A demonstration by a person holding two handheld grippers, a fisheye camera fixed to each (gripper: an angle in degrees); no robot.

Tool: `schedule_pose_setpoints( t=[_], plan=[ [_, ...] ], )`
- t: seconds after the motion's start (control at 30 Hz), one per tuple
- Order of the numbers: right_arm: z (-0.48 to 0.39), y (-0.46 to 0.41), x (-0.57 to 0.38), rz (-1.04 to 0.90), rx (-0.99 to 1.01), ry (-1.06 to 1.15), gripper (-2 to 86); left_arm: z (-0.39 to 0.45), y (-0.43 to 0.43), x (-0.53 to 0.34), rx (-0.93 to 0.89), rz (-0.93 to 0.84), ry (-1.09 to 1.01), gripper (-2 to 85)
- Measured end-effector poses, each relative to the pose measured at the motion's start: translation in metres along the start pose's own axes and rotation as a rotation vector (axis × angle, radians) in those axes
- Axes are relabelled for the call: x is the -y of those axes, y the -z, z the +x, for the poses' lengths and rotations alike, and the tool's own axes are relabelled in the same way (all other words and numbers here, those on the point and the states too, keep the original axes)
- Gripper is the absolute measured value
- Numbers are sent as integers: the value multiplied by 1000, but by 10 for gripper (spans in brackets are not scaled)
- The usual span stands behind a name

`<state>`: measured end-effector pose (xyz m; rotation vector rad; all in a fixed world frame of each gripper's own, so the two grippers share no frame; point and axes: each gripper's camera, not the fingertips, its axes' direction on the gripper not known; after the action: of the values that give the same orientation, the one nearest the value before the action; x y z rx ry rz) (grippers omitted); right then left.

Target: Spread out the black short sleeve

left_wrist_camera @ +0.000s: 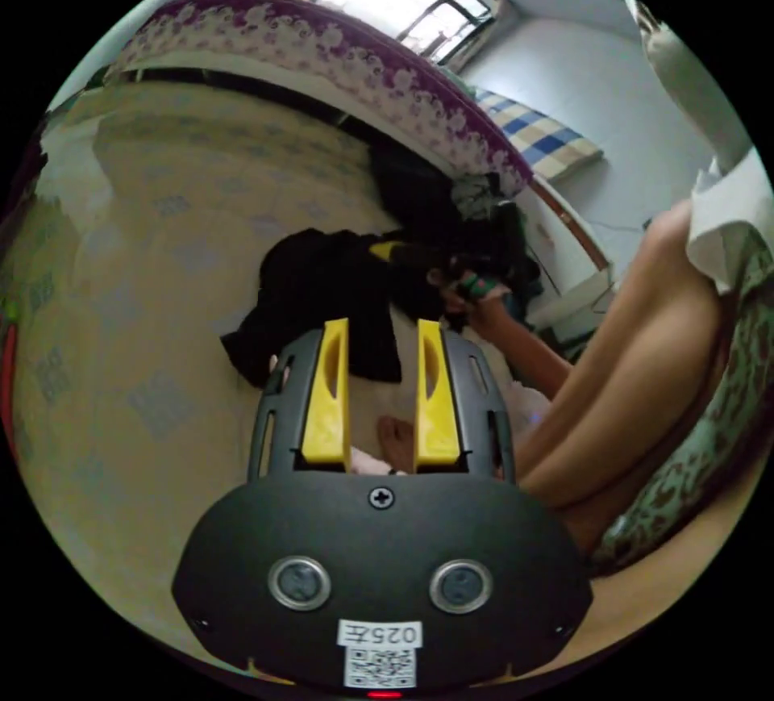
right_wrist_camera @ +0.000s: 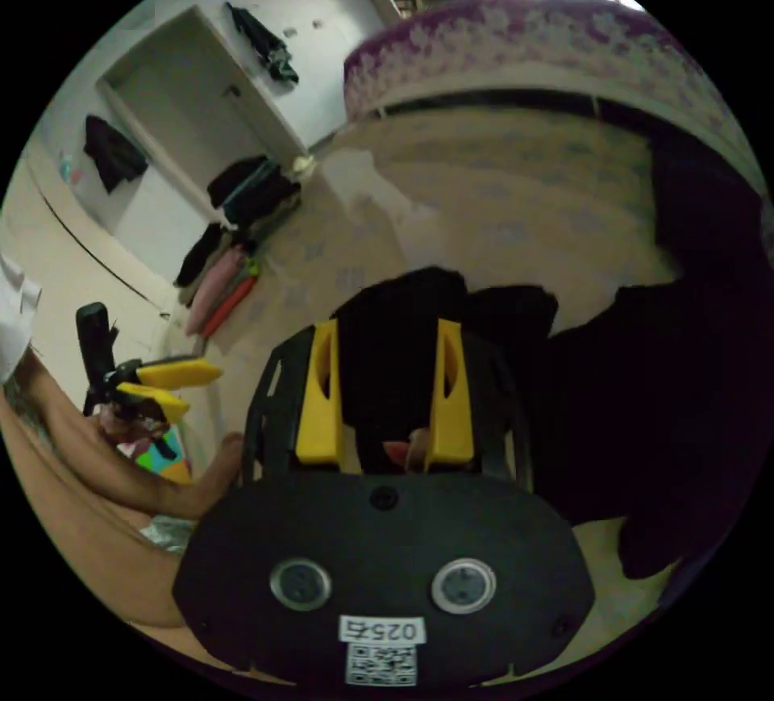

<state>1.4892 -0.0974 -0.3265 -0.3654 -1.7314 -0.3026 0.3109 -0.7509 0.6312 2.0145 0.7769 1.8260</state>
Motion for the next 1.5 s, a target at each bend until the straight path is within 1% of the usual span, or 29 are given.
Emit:
schedule_pose_setpoints(
  t=[0.07, 0.1, 0.13, 0.2, 0.23, 0.27, 0.33, 0.4, 0.47, 0.5, 0.53, 0.63, 0.67, 0.7, 0.73, 0.77, 0.83, 0.9, 1.0, 1.07, 1.1, 1.17, 1.2, 1.23, 1.27, 1.33, 1.4, 1.47, 1.5],
  plan=[
    [19, -42, 9, -135, 79, -39, 118, 5, -8, 5, 106, -5, -71, 84],
    [22, -51, 10, -150, 107, -37, 84, 8, -12, 6, 126, -21, -126, 85],
    [26, -64, 13, -186, 194, -8, 18, 12, -23, 7, 206, -60, -208, 86],
    [23, -70, 21, -162, 342, 15, 5, 11, -45, 4, 289, -132, -297, 82],
    [10, -66, 28, -133, 427, 79, 2, 7, -58, 0, 336, -138, -320, 60],
    [-10, -61, 35, -119, 407, 159, -1, 8, -59, -7, 307, -70, -354, 19],
    [-45, -51, 40, -80, 274, 303, -3, 17, -42, -10, 164, 24, -360, -4],
    [-68, -35, 45, 38, 157, 387, -5, 33, -10, -5, 119, 96, -310, -10],
    [-70, -14, 73, 193, 113, 449, -6, 55, 46, 13, 174, 221, -346, -13],
    [-64, -11, 85, 218, 126, 445, -7, 58, 59, 21, 212, 250, -353, -13],
    [-48, -13, 115, 230, 177, 446, -7, 58, 83, 40, 251, 306, -351, -14],
    [-9, -29, 196, 247, 260, 427, -6, 50, 135, 102, 225, 420, -296, -14],
    [-5, -25, 214, 308, 325, 413, -6, 61, 155, 122, 270, 473, -330, -14],
    [-7, -19, 219, 353, 362, 432, -6, 71, 166, 128, 304, 510, -346, -14],
    [-18, -5, 219, 452, 367, 511, -5, 97, 189, 134, 373, 599, -408, -14],
    [-31, 8, 212, 530, 299, 580, -4, 125, 208, 132, 437, 670, -490, -14],
    [-36, 11, 202, 571, 246, 587, -2, 155, 226, 123, 453, 701, -532, -13],
    [-21, -3, 195, 513, 266, 535, 3, 168, 228, 110, 404, 627, -486, -12],
    [30, -59, 173, 337, 292, 460, 25, 162, 195, 66, 348, 490, -444, -8],
    [84, -127, 143, 117, 323, 350, 54, 139, 148, 19, 352, 308, -349, -3],
    [97, -145, 134, 56, 331, 319, 60, 132, 135, 7, 345, 245, -310, -3],
    [142, -215, 84, -194, 290, 198, 66, 101, 87, -47, 284, 5, -84, -7],
    [151, -231, 70, -252, 276, 176, 67, 95, 77, -61, 260, -47, -31, -6],
    [168, -260, 43, -368, 245, 121, 69, 88, 62, -85, 240, -136, 32, -4],
    [181, -285, 20, -487, 241, 90, 68, 84, 56, -103, 241, -162, 89, 0],
    [192, -306, 1, -614, 236, 72, 62, 84, 58, -109, 263, -173, 109, 8],
    [194, -303, 5, -547, 205, 110, 65, 85, 68, -92, 291, -133, 80, 18],
    [194, -288, 37, -367, 162, 219, 107, 83, 77, -49, 341, -63, -1, 48],
    [193, -286, 47, -323, 151, 250, 121, 81, 77, -36, 354, -57, -21, 63]
  ],
)
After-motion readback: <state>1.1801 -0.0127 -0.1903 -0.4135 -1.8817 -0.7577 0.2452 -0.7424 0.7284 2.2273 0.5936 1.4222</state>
